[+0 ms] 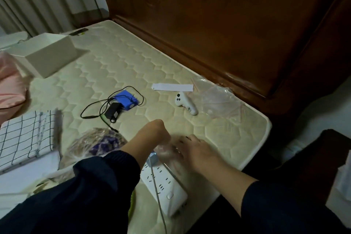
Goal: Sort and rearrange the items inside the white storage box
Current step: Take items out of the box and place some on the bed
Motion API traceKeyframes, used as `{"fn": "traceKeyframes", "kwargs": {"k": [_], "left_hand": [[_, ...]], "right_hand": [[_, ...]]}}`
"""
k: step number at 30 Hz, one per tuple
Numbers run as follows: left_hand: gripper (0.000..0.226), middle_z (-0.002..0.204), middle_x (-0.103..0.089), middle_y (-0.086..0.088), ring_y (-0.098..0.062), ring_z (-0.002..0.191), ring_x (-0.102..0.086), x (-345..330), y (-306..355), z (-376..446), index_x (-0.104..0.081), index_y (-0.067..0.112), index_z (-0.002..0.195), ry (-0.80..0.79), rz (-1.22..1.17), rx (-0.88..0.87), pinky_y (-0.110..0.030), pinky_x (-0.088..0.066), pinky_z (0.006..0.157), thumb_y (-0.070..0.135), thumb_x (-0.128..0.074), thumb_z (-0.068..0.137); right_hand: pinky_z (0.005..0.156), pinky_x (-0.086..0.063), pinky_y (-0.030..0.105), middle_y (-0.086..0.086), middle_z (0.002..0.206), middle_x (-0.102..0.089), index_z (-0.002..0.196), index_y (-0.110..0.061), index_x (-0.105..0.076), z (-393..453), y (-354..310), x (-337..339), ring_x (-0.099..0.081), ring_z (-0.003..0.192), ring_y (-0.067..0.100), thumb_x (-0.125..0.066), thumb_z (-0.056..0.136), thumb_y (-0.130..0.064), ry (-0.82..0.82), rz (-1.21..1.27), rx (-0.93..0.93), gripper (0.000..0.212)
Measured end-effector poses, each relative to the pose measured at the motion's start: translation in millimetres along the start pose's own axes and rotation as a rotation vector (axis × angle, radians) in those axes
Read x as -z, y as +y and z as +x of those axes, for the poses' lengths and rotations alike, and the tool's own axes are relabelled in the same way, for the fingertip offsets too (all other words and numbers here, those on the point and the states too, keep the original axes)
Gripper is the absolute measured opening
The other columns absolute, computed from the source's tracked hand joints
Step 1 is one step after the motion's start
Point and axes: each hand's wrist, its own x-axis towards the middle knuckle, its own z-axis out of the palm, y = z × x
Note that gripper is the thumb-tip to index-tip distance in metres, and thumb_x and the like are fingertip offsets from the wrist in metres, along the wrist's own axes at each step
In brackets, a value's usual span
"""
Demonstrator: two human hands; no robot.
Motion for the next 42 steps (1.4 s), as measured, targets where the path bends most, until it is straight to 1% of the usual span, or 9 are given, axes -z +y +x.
{"fn": "traceKeyframes", "kwargs": {"k": [4, 12, 16, 22, 26, 30, 33, 38, 42], "left_hand": [[0.03, 0.107, -0.065, -0.011, -0.031, 0.109, -0.068, -17.2, 9.3, 5.5, -0.062, 0.008, 0.12, -0.018, 0.16, -0.012, -0.036, -0.05, 0.082, 0.014, -0.063, 0.09], [0.037, 0.136, -0.061, -0.011, -0.033, 0.129, -0.06, -50.0, 30.2, 10.4, -0.059, 0.01, 0.134, 0.036, 0.249, -0.062, -0.04, -0.049, 0.101, 0.009, -0.055, 0.097], [0.035, 0.134, -0.059, -0.014, -0.034, 0.126, -0.061, -61.3, 37.0, -0.3, -0.049, 0.007, 0.134, 0.084, 0.26, -0.113, -0.041, -0.049, 0.099, 0.006, -0.054, 0.099], [0.037, 0.138, -0.05, -0.015, -0.033, 0.127, -0.058, -48.5, 42.4, -22.7, -0.047, 0.005, 0.138, 0.096, 0.187, -0.158, -0.038, -0.049, 0.099, 0.012, -0.055, 0.103], [0.03, 0.133, -0.049, -0.014, -0.032, 0.121, -0.056, -35.6, 60.0, -49.7, -0.051, 0.008, 0.131, 0.1, 0.084, -0.209, -0.037, -0.049, 0.097, 0.015, -0.055, 0.102], [0.023, 0.127, -0.057, -0.016, -0.032, 0.115, -0.058, -35.4, 96.5, -83.7, -0.052, 0.005, 0.123, 0.113, -0.056, -0.311, -0.034, -0.046, 0.087, 0.013, -0.049, 0.101], [0.02, 0.125, -0.06, -0.018, -0.034, 0.115, -0.059, -43.5, 128.5, -114.8, -0.052, 0.004, 0.12, 0.119, -0.136, -0.398, -0.035, -0.045, 0.085, 0.013, -0.049, 0.103], [0.026, 0.125, -0.066, -0.017, -0.035, 0.116, -0.064, -63.8, 191.6, -180.8, -0.055, 0.007, 0.128, 0.177, -0.239, -0.557, -0.041, -0.051, 0.096, 0.02, -0.05, 0.106], [0.025, 0.116, -0.068, -0.013, -0.033, 0.108, -0.066, -83.8, 252.8, -245.3, -0.056, 0.01, 0.128, 0.246, -0.403, -0.771, -0.042, -0.053, 0.091, 0.022, -0.049, 0.108]], "right_hand": [[0.092, -0.046, 0.039, 0.0, 0.127, -0.051, 0.117, -0.023, -0.058, -19.8, 32.5, -8.3, -0.051, 0.117, 0.026, -0.056, 0.1, -0.029, 0.111, 0.03, -0.061, 0.018], [0.093, -0.044, 0.03, -0.004, 0.117, -0.054, 0.1, -0.022, -0.067, -52.3, 61.0, -14.2, -0.053, 0.108, 0.022, -0.069, 0.091, -0.022, 0.14, 0.284, -0.228, 0.009], [0.102, -0.048, 0.029, -0.002, 0.131, -0.039, 0.123, -0.023, -0.054, -56.3, 54.1, -18.5, -0.052, 0.116, 0.018, -0.061, 0.088, 0.003, 0.216, 0.487, -0.367, 0.044], [0.104, -0.048, 0.026, 0.005, 0.131, -0.064, 0.138, -0.014, -0.059, -70.2, 55.4, -0.7, -0.062, 0.12, 0.019, -0.062, 0.094, -0.003, 0.217, 0.705, -0.534, 0.045], [0.089, -0.051, 0.019, -0.002, 0.115, -0.071, 0.122, -0.017, -0.071, -102.1, 54.7, 29.8, -0.068, 0.109, 0.015, -0.067, 0.094, -0.006, 0.363, 0.811, -0.543, 0.031], [0.068, -0.048, 0.003, -0.016, 0.1, -0.07, 0.112, -0.029, -0.07, -153.6, 52.7, 69.1, -0.068, 0.089, -0.007, -0.08, 0.091, -0.021, 0.554, 0.948, -0.522, 0.024], [0.067, -0.046, 0.0, -0.018, 0.099, -0.065, 0.111, -0.033, -0.066, -207.1, 59.9, 100.3, -0.062, 0.087, -0.018, -0.081, 0.09, -0.029, 0.707, 0.895, -0.471, 0.026], [0.066, -0.051, 0.011, -0.014, 0.081, -0.072, 0.097, -0.033, -0.072, -322.6, 95.4, 138.1, -0.068, 0.074, 0.001, -0.082, 0.089, -0.037, 0.88, 0.827, -0.51, 0.013], [0.064, -0.048, 0.007, -0.015, 0.082, -0.071, 0.096, -0.034, -0.072, -427.3, 132.1, 147.3, -0.066, 0.076, -0.003, -0.081, 0.09, -0.034, 0.926, 0.648, -0.666, 0.011]]}}
